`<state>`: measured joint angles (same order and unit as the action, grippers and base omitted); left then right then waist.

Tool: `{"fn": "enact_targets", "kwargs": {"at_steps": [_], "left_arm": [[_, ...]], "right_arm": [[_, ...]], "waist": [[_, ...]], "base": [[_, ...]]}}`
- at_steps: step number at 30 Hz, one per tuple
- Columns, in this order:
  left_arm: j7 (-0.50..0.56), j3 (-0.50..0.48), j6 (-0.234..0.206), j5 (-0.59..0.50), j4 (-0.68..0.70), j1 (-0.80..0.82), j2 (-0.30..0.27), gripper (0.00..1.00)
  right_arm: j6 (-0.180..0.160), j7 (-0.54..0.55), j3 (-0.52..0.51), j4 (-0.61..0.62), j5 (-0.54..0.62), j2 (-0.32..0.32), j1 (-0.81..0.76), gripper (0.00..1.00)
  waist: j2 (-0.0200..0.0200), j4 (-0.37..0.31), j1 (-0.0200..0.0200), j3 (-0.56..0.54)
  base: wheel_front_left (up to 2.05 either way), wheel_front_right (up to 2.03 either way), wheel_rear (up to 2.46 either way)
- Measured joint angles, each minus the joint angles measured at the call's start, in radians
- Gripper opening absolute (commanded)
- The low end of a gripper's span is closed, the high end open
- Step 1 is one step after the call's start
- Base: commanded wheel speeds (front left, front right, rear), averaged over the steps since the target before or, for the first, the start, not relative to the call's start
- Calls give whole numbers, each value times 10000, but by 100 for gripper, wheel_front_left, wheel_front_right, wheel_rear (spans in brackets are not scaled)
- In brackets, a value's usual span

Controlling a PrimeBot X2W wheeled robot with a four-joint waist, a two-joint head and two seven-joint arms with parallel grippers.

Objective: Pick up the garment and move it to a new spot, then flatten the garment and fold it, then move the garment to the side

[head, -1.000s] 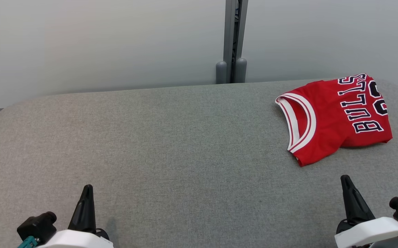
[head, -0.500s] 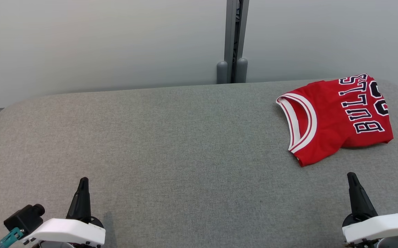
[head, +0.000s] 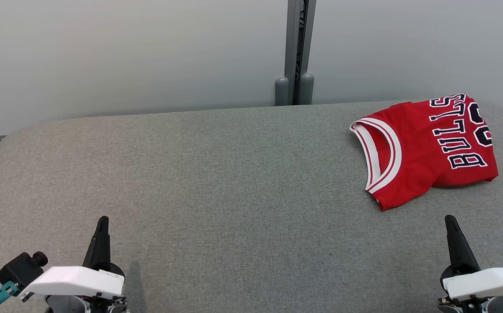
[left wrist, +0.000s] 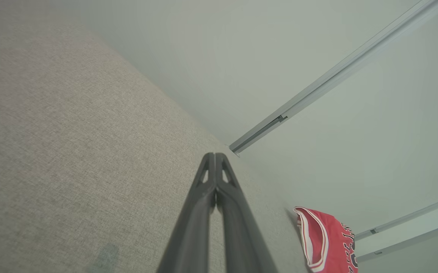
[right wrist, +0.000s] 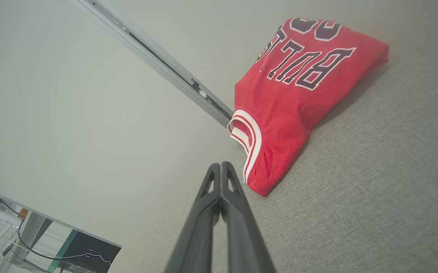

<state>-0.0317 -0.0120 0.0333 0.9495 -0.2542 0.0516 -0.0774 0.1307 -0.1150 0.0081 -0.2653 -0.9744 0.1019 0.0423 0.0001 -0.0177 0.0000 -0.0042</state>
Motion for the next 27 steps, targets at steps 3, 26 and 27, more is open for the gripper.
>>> {"fn": "enact_targets", "kwargs": {"at_steps": [3,26,27], "left_arm": [[134,-50,13,353,-48,44,13,0],[895,-418,244,2569,-274,604,125,0],[932,-435,244,2660,-288,612,132,0]], "right_arm": [[0,50,-35,33,-341,-21,2,0],[-2,485,-360,272,-2646,-113,94,0],[-2,533,-368,280,-2740,-117,95,0]], "waist": [[0,7,0,1],[0,56,0,6],[0,58,0,6]], "base": [[0,0,0],[0,0,0],[0,0,0]]}}
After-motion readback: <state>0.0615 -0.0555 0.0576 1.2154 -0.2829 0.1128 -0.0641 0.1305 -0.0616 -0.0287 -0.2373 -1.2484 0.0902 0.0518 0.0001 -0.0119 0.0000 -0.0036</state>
